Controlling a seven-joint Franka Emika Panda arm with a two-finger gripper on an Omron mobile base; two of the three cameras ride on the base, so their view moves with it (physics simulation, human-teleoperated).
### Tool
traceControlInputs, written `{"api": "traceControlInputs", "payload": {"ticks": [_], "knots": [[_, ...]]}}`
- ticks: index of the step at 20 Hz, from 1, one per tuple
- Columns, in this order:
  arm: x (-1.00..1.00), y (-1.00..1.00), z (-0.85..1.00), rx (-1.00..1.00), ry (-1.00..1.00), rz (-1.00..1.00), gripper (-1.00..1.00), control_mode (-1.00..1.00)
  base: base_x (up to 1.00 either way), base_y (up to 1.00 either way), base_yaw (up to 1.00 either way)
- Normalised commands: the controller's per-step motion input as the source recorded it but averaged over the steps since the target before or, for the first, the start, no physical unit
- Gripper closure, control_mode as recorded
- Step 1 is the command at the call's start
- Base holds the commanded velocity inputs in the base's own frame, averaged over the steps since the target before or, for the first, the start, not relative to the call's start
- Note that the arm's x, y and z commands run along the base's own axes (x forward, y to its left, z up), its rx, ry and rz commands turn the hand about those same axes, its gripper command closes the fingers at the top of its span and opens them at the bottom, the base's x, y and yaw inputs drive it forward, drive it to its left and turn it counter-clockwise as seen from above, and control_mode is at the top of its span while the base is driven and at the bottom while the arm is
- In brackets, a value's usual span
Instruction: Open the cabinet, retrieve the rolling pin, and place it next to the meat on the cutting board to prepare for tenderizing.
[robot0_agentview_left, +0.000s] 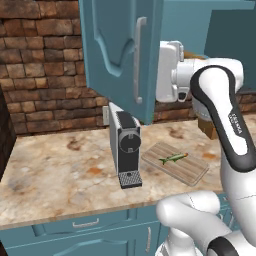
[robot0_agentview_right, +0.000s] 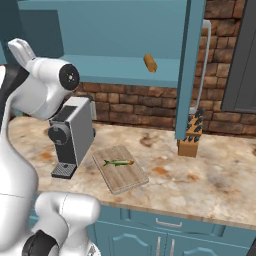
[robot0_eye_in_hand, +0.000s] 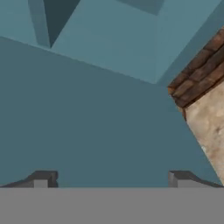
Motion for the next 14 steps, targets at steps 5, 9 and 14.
{"api": "traceControlInputs", "payload": {"ticks": [5, 9, 14], "knots": [[-0.14, 0.83, -0.23, 0.0, 0.0, 0.16, -1.0, -1.0, 0.0, 0.0, 0.0], [0.0, 0.81, -0.2, 0.0, 0.02, 0.16, -1.0, -1.0, 0.0, 0.0, 0.0], [0.09, 0.64, -0.26, 0.0, 0.11, 0.13, -1.0, -1.0, 0.0, 0.0, 0.0]]}}
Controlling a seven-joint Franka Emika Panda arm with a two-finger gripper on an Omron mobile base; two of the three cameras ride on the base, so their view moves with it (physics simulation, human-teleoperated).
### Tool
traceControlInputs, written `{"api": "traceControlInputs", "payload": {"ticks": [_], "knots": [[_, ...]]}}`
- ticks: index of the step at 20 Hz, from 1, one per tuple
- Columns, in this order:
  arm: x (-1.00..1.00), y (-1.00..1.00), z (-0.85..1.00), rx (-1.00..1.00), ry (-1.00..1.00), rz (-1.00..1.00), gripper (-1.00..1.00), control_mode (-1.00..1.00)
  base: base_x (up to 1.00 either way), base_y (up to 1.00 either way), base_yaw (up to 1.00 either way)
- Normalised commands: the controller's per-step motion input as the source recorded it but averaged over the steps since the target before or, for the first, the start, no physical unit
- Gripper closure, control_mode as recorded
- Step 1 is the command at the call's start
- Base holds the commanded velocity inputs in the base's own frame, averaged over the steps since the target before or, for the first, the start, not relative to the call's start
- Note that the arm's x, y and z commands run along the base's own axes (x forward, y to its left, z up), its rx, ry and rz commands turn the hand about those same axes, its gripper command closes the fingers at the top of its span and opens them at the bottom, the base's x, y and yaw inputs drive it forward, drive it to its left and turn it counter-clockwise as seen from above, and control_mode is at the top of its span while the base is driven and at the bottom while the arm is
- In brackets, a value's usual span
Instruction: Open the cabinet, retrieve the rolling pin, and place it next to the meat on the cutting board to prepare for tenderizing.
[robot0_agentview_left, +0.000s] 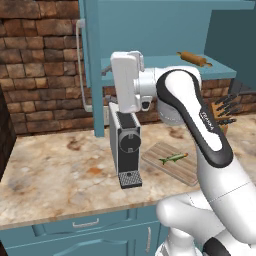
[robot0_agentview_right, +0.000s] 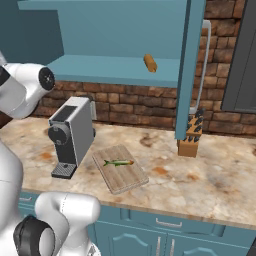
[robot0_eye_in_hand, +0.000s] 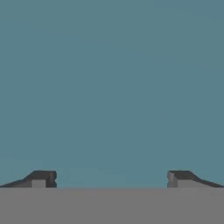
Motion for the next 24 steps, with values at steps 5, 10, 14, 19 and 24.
{"api": "traceControlInputs", "payload": {"ticks": [5, 10, 14, 19, 24], "knots": [[0.04, 0.44, -0.34, -0.13, 0.01, 0.02, -1.0, -1.0, 0.0, 0.0, 0.0], [-0.07, -0.04, -0.09, -0.16, -0.1, -0.01, -1.0, -1.0, 0.0, 0.0, 0.0], [-0.16, -0.6, 0.0, -0.16, -0.19, -0.02, -1.0, -1.0, 0.0, 0.0, 0.0], [-0.02, -0.67, 0.0, -0.15, -0.16, -0.01, -1.0, -1.0, 0.0, 0.0, 0.0], [-0.03, -0.68, 0.13, -0.19, -0.2, -0.02, -1.0, -1.0, 0.0, 0.0, 0.0]]}}
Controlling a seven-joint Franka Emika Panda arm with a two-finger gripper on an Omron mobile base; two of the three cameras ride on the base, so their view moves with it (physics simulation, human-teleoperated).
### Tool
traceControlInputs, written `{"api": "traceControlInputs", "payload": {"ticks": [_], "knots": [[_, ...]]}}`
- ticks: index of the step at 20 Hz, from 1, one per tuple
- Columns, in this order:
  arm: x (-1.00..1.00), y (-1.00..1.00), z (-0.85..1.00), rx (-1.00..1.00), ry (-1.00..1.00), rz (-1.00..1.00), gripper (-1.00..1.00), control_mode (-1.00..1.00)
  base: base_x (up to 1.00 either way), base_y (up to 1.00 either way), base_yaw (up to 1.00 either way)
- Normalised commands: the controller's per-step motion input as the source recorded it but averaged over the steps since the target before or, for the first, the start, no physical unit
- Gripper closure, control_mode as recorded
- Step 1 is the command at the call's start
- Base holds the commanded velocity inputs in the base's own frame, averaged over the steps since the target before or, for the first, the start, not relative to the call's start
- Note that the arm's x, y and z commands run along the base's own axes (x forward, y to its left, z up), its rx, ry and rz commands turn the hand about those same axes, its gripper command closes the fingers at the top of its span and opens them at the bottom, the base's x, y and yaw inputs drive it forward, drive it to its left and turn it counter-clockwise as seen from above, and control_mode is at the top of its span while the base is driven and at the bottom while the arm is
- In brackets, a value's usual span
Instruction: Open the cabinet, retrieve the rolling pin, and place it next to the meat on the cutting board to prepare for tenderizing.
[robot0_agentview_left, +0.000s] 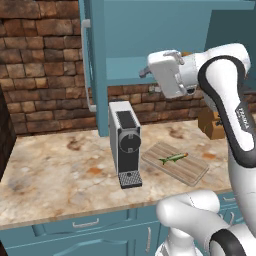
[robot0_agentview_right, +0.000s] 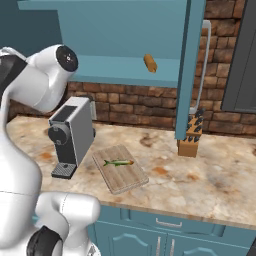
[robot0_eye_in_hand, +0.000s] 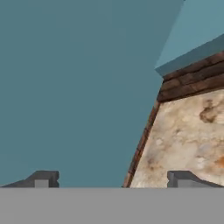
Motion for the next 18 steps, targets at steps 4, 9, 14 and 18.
{"api": "traceControlInputs", "payload": {"ticks": [4, 9, 14, 18], "knots": [[-0.16, -0.61, 0.21, -0.31, -0.28, -0.04, -1.0, -1.0, 0.0, 0.0, 0.0], [-0.4, -0.54, 0.12, -0.32, -0.33, -0.11, -1.0, -1.0, 0.0, 0.0, 0.0], [-0.46, -0.56, 0.03, -0.23, -0.26, -0.15, -1.0, -1.0, 0.0, 0.0, 0.0], [-0.26, -0.59, 0.16, -0.26, -0.24, -0.12, -1.0, -1.0, 0.0, 0.0, 0.0]]}}
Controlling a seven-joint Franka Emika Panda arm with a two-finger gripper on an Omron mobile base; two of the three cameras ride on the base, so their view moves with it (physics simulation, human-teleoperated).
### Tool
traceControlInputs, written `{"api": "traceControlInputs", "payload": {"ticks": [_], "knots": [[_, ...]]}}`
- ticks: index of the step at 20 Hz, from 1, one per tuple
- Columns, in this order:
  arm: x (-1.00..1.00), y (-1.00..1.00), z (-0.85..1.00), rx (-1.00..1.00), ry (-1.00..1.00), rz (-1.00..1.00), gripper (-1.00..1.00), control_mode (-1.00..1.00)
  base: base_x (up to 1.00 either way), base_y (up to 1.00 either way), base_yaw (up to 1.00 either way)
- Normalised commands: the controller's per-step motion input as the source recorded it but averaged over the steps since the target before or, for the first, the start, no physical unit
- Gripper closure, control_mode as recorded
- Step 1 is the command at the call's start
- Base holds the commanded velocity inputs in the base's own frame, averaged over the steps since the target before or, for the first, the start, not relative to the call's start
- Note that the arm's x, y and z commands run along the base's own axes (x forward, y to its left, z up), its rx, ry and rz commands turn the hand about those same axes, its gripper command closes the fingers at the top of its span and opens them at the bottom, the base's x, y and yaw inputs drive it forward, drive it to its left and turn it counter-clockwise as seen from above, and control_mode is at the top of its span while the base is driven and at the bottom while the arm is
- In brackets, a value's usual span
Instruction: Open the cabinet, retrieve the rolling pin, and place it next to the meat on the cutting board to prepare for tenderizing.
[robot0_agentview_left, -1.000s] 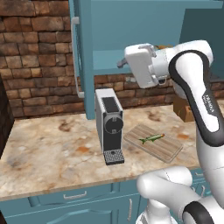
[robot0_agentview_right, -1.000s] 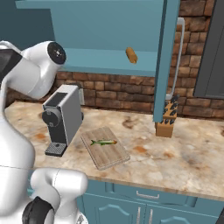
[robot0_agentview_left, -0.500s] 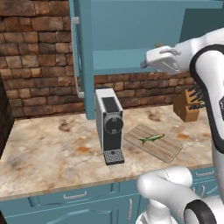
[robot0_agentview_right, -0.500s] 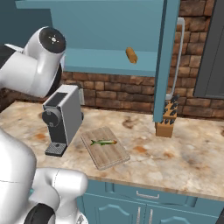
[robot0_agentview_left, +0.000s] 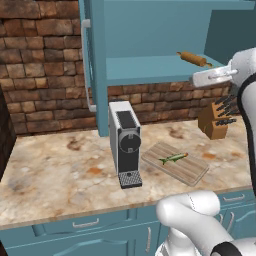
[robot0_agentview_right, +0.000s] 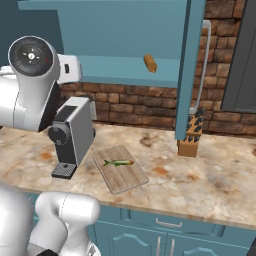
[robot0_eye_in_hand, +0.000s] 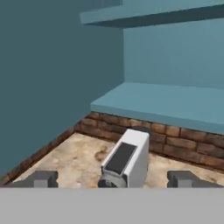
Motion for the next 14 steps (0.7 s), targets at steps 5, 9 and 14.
{"api": "traceControlInputs", "payload": {"ticks": [5, 9, 14], "knots": [[-0.04, -0.61, 0.2, -0.22, -0.12, -0.1, -1.0, -1.0, 0.0, 0.0, 0.0], [0.03, -0.62, 0.16, -0.1, 0.0, -0.14, -1.0, -1.0, 0.0, 0.0, 0.0], [0.27, -0.49, 0.03, -0.01, 0.07, -0.21, -1.0, -1.0, 0.0, 0.0, 0.0]]}}
